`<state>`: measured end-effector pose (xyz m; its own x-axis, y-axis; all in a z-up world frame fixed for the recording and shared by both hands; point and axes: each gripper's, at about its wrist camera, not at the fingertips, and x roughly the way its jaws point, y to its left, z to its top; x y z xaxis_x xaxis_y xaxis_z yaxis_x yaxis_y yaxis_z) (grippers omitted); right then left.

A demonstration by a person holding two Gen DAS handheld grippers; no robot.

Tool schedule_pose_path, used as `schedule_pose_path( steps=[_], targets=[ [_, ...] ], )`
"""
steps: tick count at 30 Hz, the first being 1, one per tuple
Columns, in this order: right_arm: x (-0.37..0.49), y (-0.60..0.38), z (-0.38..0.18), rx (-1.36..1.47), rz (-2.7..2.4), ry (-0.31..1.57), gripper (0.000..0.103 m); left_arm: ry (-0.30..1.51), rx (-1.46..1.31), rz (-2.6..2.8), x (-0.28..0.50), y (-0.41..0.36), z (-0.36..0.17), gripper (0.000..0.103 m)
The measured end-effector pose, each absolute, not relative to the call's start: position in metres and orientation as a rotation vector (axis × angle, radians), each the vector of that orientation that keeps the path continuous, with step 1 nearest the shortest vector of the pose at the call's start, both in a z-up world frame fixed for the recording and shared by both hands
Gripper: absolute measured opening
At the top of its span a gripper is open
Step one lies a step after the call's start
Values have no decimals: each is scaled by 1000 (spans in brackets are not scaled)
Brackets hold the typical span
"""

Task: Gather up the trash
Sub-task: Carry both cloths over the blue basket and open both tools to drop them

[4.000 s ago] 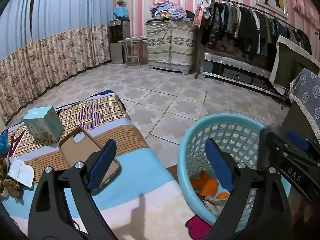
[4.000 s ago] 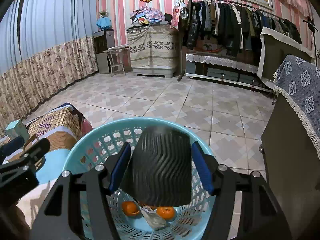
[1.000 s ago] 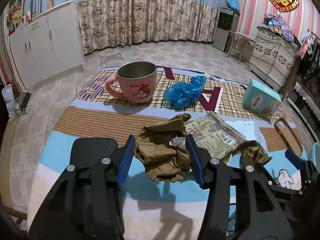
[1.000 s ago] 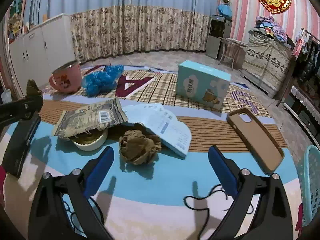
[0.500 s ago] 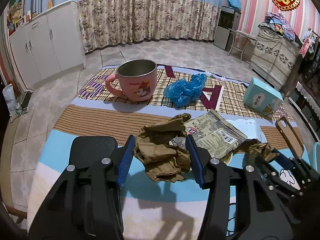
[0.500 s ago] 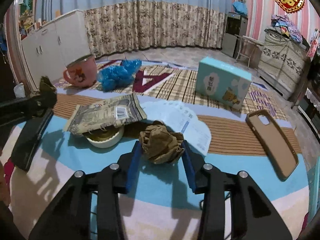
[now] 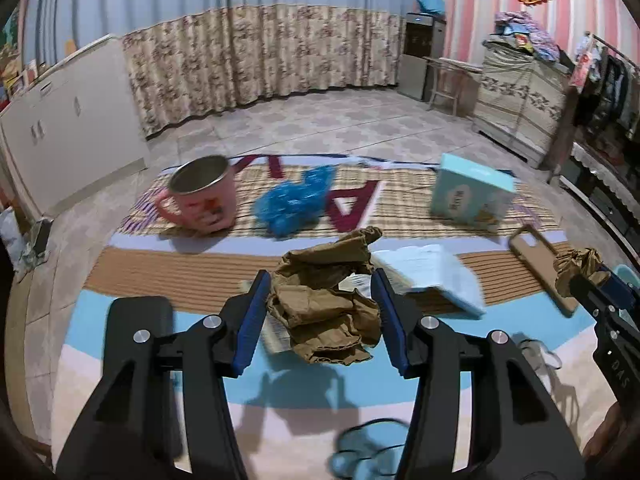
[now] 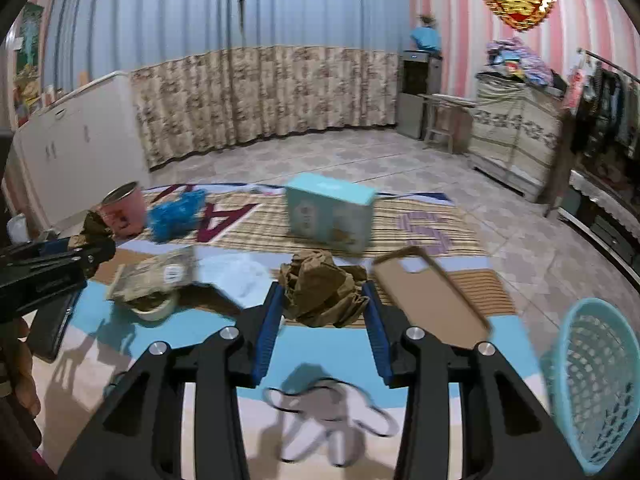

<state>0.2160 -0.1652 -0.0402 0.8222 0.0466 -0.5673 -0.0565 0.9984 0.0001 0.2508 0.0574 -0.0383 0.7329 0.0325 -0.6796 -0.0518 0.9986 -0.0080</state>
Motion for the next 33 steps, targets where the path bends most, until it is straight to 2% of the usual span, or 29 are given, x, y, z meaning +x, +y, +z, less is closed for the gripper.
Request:
schedule_pose_path(
  steps=[20,33],
  targets=[
    [171,-336,-23,20,-290,526,41,596,39,-209,240,-118,-5,50],
    [140,-416,-24,102,-426,510,41,614,44,-403,225,-221,-20,50]
  ],
)
